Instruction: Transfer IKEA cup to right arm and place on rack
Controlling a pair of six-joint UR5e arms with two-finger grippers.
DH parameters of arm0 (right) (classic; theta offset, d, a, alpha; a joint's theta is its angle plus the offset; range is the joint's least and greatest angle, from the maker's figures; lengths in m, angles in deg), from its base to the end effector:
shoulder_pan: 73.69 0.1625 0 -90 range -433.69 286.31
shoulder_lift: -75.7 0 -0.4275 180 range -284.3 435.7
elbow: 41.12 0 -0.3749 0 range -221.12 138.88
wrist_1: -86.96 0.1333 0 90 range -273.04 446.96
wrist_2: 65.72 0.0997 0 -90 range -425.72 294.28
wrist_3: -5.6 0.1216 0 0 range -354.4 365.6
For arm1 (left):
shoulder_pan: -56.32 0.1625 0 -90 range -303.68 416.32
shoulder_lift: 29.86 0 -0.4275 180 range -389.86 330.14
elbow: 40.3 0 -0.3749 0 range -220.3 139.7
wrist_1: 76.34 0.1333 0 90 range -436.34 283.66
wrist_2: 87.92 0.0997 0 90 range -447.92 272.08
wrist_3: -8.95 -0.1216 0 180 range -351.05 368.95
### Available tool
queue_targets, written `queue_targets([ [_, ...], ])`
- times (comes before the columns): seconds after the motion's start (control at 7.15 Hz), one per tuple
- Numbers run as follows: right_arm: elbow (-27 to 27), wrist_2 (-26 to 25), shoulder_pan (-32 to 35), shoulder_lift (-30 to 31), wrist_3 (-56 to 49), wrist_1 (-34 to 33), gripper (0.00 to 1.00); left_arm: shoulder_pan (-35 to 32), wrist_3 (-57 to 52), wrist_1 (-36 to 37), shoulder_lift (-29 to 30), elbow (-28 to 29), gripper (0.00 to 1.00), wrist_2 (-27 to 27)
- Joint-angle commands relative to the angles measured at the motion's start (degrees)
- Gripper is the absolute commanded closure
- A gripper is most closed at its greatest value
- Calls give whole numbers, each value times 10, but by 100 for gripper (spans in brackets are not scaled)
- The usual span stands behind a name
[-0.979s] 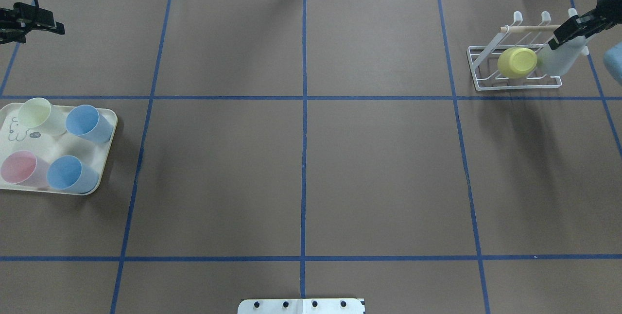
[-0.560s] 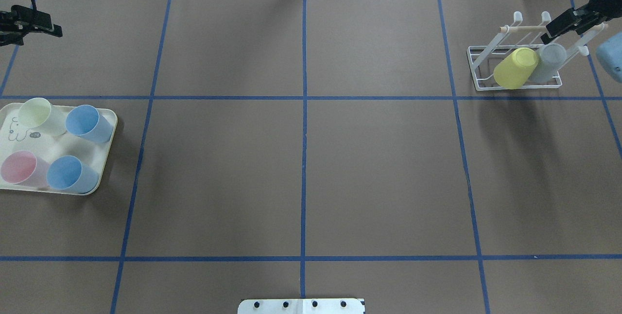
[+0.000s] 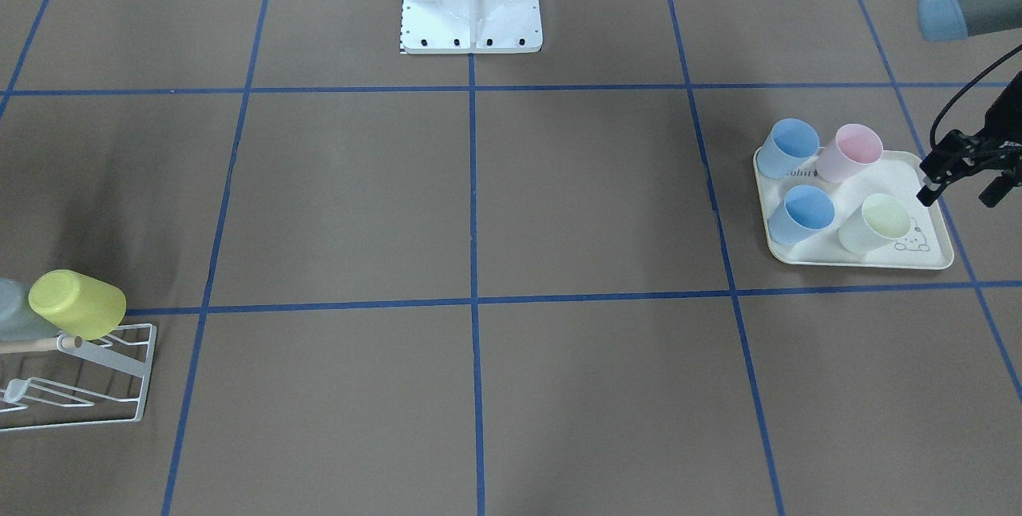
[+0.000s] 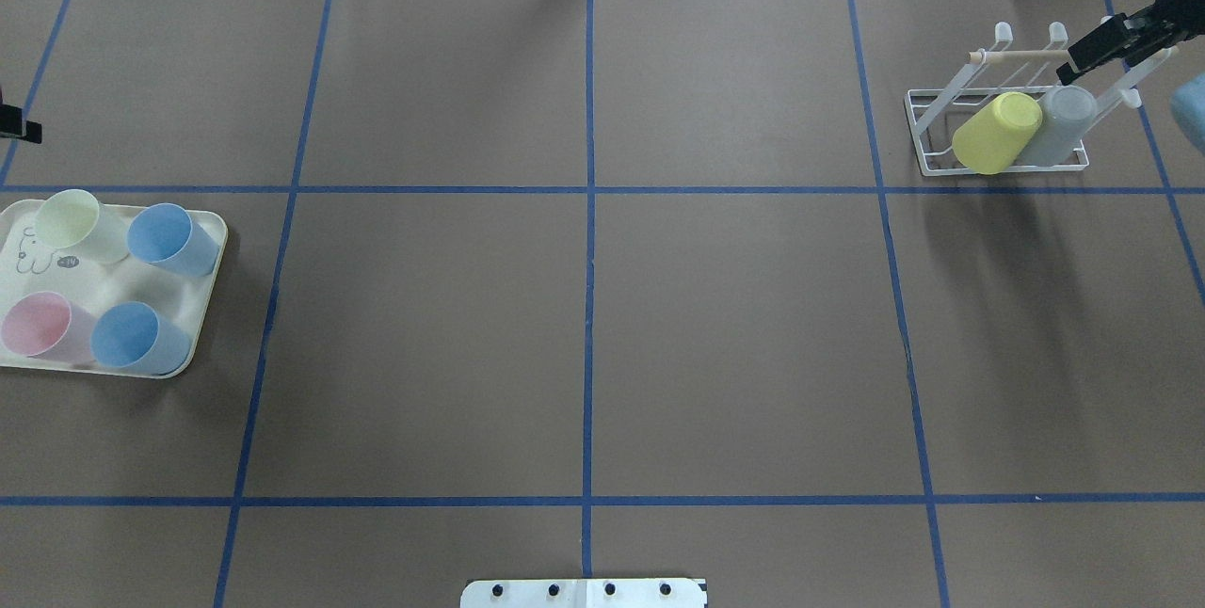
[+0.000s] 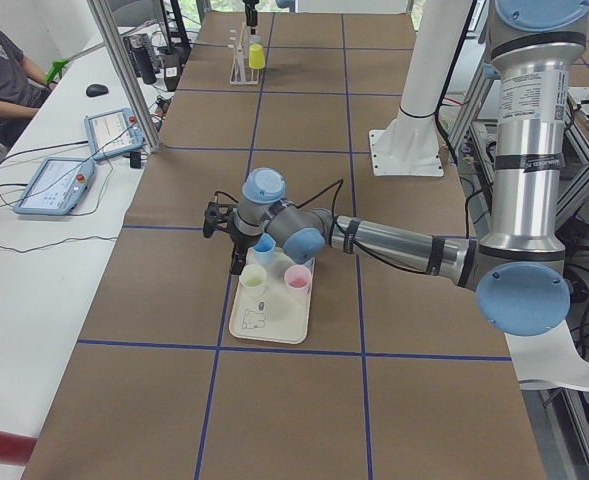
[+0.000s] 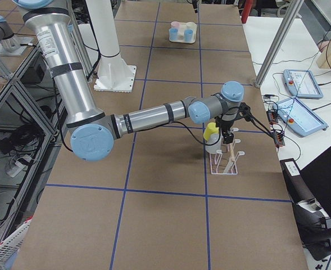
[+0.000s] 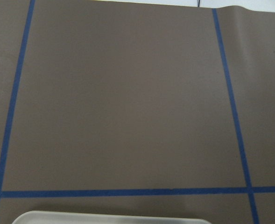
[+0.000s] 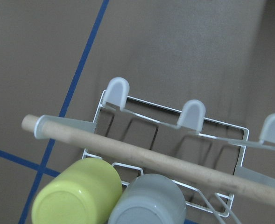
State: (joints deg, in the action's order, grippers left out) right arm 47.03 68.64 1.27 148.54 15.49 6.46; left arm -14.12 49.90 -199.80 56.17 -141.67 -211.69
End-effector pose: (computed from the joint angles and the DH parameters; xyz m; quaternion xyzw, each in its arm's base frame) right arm -0.1129 -0.6062 0.5091 0.1147 -0.4029 -0.1216 0.8998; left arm 0.1000 -0.4778 0.5519 0.1514 0.4034 -0.0668 0.8999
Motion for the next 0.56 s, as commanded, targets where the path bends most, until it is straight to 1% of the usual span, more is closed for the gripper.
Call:
queue_targets([
  [0.0, 60, -1, 1, 44, 10, 0, 1, 5, 1, 0, -70, -24, 0, -8],
  [0.14, 69, 0, 0, 50, 22, 0, 1, 8, 2, 1, -75, -22, 0, -11],
  [0.42, 70, 0, 0, 51, 25, 0, 1, 48, 17, 1, -77, -3, 0, -27],
])
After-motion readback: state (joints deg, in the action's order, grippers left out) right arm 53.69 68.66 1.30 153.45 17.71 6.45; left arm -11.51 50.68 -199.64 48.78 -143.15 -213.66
